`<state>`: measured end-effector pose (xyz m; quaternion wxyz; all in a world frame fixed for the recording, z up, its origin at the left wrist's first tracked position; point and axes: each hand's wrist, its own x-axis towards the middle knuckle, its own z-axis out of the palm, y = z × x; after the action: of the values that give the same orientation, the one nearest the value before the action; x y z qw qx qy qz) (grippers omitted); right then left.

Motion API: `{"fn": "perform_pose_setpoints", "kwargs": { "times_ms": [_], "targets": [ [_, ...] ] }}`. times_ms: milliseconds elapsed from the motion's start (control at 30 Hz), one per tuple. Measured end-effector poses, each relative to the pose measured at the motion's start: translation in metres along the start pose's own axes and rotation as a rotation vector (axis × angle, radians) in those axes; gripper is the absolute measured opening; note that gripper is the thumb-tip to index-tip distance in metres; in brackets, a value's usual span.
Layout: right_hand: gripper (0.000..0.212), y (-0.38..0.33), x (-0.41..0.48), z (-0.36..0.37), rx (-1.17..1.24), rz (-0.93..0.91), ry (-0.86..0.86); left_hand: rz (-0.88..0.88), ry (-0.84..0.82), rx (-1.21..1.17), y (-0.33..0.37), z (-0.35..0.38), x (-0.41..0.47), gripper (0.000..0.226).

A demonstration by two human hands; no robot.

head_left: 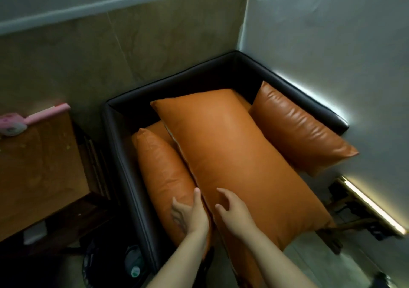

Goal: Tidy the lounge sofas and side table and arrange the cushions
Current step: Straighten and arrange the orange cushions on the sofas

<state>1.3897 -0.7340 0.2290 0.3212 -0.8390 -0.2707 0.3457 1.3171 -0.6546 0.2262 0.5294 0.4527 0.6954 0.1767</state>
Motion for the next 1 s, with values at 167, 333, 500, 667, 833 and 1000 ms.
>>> {"fn": "perform_pose_setpoints", "kwargs": {
  "times_ms": [167,333,500,667,833,1000],
  "targets": [
    [0.046,-0.017,0.020,-0.060,-0.009,-0.018,0.209,0.183,-0.216,0.056,0.056,0.042,-0.019,0.079],
    [0.047,-0.013,0.051,-0.115,0.001,0.014,0.295,0.561,-0.442,0.320,0.111,0.080,-0.021,0.061],
    [0.050,0.010,0.084,-0.159,0.075,0.142,0.361,0.972,-0.661,0.785,0.159,0.131,-0.006,0.056],
    [0.051,0.050,0.110,-0.185,0.191,0.272,0.359,1.084,-0.718,1.039,0.182,0.192,0.011,0.049],
    [0.051,0.097,0.133,-0.193,0.252,0.418,0.303,1.092,-0.816,1.247,0.177,0.254,0.031,0.046],
    [0.057,0.144,0.158,-0.184,0.254,0.540,0.155,1.172,-0.768,1.551,0.165,0.301,0.058,0.048]
  ]
}}
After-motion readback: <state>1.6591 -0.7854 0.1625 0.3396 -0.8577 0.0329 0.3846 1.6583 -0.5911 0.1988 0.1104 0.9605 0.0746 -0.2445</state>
